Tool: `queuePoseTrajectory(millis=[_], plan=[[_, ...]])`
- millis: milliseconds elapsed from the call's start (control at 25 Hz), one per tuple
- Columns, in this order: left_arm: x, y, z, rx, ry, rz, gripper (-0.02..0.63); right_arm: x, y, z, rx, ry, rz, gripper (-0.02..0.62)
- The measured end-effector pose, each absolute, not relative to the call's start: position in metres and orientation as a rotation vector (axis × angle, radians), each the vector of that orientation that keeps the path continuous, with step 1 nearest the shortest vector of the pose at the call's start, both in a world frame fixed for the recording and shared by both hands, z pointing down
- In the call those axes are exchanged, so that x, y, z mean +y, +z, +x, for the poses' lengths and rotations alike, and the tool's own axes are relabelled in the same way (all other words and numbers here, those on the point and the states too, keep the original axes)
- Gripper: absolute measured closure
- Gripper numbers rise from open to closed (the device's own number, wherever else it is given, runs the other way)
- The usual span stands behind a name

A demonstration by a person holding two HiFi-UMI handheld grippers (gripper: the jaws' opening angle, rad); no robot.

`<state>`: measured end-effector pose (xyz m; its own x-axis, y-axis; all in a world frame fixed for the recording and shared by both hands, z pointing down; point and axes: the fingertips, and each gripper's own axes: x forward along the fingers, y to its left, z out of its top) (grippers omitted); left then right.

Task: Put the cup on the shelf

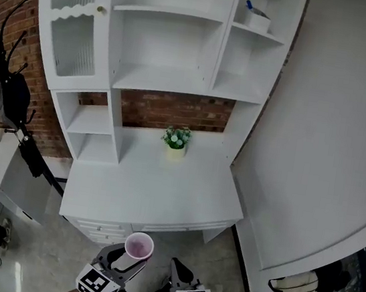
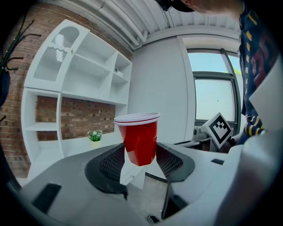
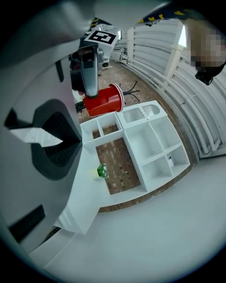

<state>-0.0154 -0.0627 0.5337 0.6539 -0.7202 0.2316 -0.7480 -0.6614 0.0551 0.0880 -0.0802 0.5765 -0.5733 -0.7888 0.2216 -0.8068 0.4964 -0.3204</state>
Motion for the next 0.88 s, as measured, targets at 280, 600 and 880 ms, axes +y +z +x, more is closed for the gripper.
queuePoseTrajectory(millis=[280,600,880], plan=[[-0.141,0.511,0.014,-1.314,0.257,2.714,0.382,-0.156,0.56,0.128,-2.701,0.58,1.394,0.602],[-0.206,0.49,0.031,-1.436,0.202,2.664,0.382,-0.225,0.539,0.156,-2.773,0.53,1.321,0.602],[-0.238,0.473,0.023,-1.59,0.191,2.611,0.382,-0.258,0.526,0.165,-2.849,0.502,1.222,0.602]])
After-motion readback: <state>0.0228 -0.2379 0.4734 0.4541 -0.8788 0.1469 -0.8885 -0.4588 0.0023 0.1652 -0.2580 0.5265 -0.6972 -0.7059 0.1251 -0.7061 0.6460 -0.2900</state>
